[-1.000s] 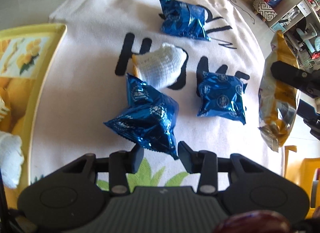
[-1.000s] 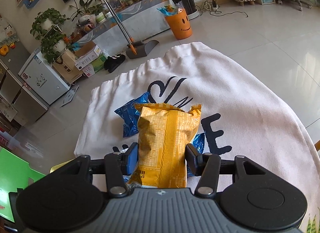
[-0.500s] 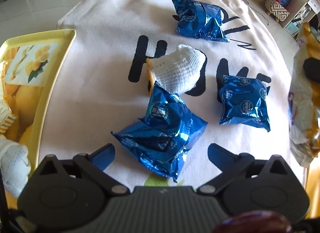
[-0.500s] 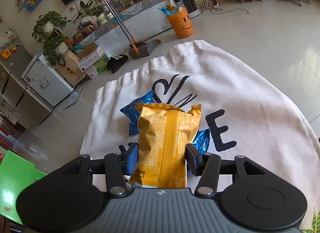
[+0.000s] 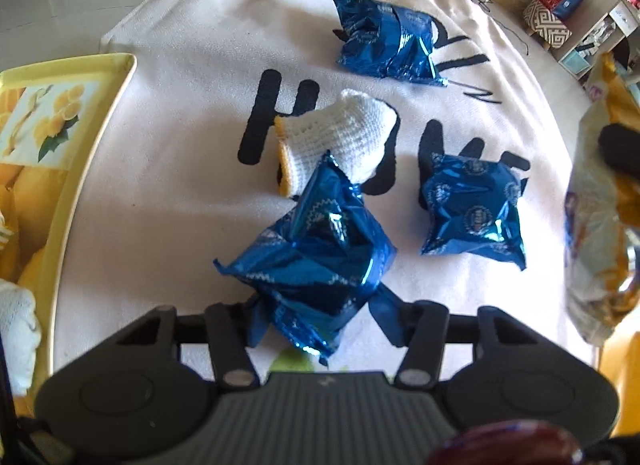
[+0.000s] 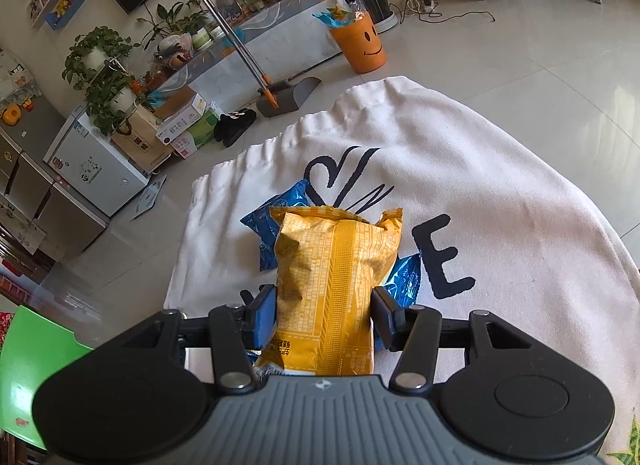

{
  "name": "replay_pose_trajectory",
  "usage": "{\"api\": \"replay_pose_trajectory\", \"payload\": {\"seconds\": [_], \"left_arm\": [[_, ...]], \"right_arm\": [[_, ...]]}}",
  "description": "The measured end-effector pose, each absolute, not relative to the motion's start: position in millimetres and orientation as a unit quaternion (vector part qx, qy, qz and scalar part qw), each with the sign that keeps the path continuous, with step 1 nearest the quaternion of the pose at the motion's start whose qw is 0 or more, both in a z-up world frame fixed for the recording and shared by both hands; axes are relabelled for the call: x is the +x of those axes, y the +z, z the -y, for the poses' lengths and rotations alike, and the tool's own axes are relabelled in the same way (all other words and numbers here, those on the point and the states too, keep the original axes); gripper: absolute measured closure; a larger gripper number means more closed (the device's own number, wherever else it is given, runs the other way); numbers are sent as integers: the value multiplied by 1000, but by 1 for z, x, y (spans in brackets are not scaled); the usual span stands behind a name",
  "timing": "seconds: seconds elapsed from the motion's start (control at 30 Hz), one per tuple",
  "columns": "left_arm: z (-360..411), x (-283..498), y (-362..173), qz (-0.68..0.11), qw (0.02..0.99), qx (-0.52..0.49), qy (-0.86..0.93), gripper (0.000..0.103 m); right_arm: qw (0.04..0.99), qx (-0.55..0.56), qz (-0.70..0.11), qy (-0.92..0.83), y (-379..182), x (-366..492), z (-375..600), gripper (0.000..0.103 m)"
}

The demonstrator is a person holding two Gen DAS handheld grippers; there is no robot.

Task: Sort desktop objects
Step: 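Lift the blue packet with the left tool while the right tool lifts the yellow packet, then carry both packets over the yellow tray and open both tools to drop them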

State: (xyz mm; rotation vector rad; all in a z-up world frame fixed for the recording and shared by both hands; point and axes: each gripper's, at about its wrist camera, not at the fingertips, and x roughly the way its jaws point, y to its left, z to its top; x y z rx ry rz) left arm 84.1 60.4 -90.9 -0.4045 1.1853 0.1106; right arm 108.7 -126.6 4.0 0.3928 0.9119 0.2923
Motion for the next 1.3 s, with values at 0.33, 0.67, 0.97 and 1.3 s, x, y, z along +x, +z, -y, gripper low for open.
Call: {"api": "replay_pose_trajectory", "payload": {"seconds": [0.33, 0.67, 0.97, 1.3], "left_arm": [[-75, 78, -80, -543, 812, -207, 60, 58], [-73, 76, -72, -535, 817, -210, 56, 58], [-80, 76, -70, -532, 815, -220, 67, 58], [-116, 73, -52, -502, 821, -251, 104, 58]], "right_arm": [[870, 184, -438, 130, 2, 110, 126, 51], [871, 177, -440, 130, 0, 111, 124, 51], [869, 171, -445, 134, -2, 111, 120, 51], [865, 167, -448, 151, -6, 110, 111, 51]]}}
